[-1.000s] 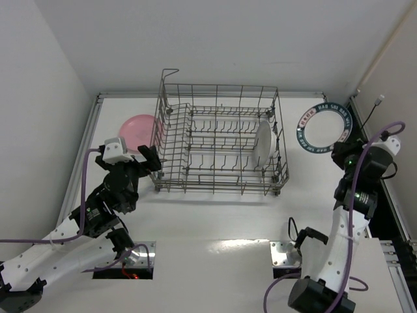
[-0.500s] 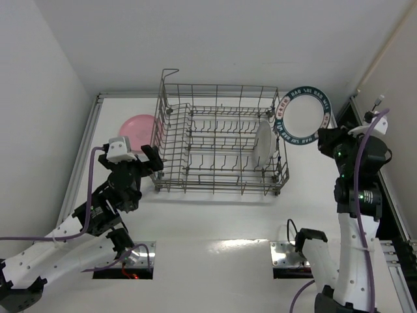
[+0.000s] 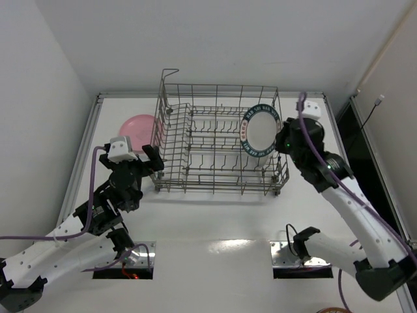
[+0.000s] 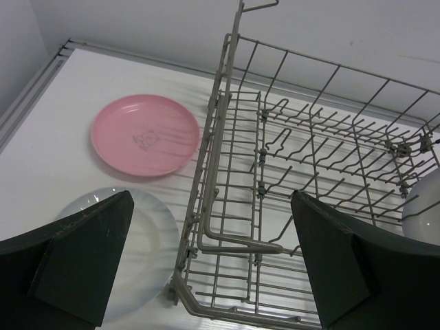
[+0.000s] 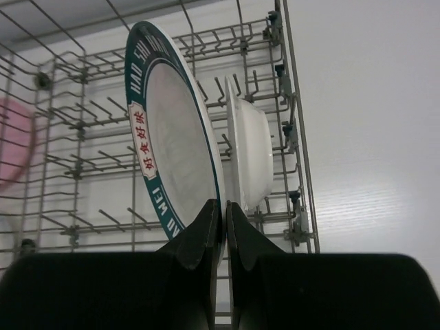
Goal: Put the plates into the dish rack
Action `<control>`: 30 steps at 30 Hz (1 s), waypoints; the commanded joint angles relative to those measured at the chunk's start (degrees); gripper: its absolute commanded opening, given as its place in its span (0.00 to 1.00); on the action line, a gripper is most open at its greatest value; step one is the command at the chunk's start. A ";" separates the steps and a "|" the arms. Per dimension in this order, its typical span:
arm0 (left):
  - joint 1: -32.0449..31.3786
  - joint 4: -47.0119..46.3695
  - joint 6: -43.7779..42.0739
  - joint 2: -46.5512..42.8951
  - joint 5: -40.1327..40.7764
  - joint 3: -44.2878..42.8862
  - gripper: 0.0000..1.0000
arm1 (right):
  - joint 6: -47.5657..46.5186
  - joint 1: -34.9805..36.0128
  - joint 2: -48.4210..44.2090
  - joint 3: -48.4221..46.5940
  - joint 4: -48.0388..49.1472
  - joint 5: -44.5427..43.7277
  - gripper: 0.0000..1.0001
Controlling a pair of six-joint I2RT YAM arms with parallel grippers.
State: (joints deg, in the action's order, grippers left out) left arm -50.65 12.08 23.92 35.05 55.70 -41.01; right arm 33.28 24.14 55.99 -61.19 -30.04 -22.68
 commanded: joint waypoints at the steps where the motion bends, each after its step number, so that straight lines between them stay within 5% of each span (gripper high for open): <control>1: -0.85 -2.50 -0.63 0.02 0.46 -0.12 1.00 | 3.19 6.78 5.33 -7.52 -2.98 -21.13 0.00; 12: -0.85 -2.50 -0.63 -0.51 0.46 -0.12 1.00 | 13.47 16.90 21.16 -19.75 -21.27 -41.47 0.00; 30: -0.85 -2.50 -0.63 -0.51 -0.07 -0.12 1.00 | 15.41 21.56 32.51 -19.67 -21.29 -43.24 0.00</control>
State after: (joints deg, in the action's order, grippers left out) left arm -50.65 12.08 23.75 35.03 55.42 -41.01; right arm 46.85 44.25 87.18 -79.59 -53.04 -62.70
